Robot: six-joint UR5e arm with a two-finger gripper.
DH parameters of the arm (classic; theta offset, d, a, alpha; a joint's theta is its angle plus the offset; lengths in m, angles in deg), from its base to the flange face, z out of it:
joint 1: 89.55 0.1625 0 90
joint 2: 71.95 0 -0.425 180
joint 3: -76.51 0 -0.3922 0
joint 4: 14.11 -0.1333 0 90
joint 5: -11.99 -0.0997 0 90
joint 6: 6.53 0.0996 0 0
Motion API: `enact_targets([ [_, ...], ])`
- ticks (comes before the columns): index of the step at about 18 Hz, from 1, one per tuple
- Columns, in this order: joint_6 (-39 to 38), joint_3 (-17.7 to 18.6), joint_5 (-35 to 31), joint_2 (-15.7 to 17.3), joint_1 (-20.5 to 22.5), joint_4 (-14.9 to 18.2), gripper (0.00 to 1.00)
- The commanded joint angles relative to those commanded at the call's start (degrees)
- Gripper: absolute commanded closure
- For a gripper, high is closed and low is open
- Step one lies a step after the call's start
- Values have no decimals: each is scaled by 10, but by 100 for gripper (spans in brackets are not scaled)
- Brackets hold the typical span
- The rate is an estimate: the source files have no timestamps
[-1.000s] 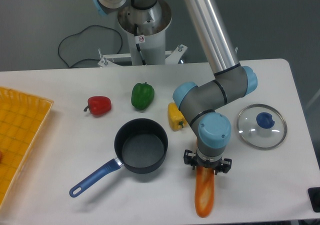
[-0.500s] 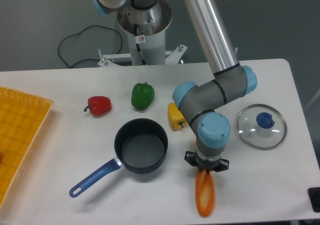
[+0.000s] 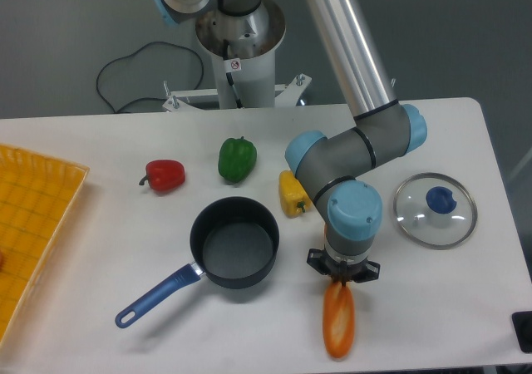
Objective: Pick up the long bread
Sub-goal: 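Lift the bread up off the table with the gripper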
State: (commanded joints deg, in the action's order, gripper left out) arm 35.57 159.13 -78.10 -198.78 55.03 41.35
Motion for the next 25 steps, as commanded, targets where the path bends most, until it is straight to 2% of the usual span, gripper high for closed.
enact_targets([
  [11, 1, 0, 7, 40, 1, 11, 100],
  [15, 45, 0, 5, 83, 11, 83, 100],
  [18, 84, -1, 3, 102, 17, 117, 100],
  [20, 146, 0, 2, 115, 23, 143, 100],
  [22, 198, 3, -3, 128, 30, 158, 100],
  [25, 210, 3, -5, 130, 32, 162, 100],
])
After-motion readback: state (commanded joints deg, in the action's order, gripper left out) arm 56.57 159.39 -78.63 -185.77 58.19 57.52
